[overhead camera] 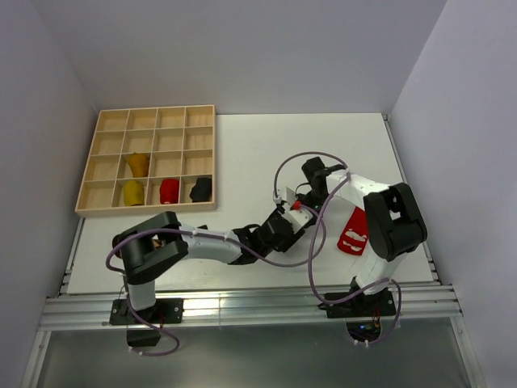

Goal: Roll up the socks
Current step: Pick up the sock at the center of the board.

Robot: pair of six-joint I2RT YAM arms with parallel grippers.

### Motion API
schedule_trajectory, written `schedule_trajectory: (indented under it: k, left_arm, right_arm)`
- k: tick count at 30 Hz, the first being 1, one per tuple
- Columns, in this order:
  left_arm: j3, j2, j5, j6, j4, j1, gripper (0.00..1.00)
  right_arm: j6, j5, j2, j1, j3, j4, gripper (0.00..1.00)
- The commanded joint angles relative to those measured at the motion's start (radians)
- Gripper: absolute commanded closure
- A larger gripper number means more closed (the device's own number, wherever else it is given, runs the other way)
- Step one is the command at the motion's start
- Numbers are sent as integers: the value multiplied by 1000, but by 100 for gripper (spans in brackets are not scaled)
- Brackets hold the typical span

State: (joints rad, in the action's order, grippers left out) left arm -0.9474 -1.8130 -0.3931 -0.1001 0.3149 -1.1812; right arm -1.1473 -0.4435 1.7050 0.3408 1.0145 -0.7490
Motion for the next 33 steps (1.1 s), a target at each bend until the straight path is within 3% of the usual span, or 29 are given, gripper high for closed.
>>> schedule_trajectory:
  k: [1, 8, 16, 24, 29, 33]
  left_arm:
    - [-62, -48, -114, 141, 13, -43, 38]
    - [-93, -134, -182, 247, 84, -51, 37]
    - [-137, -177, -138, 345, 98, -52, 37]
    - [-203, -221, 63, 349, -29, -52, 39]
    - [-212, -235, 94, 336, -39, -44, 40]
    - [-260, -256, 236, 257, -99, -20, 48]
  right_arm:
    - [-23, 14, 50, -11, 28, -128, 86]
    - [-61, -12, 136, -34, 105, -260, 86]
    - [-83, -1, 177, -42, 148, -326, 86]
    - [-88, 0, 220, -43, 193, -365, 86]
    - [-97, -1, 243, -42, 216, -395, 86]
    - [-126, -40, 266, -48, 254, -461, 86]
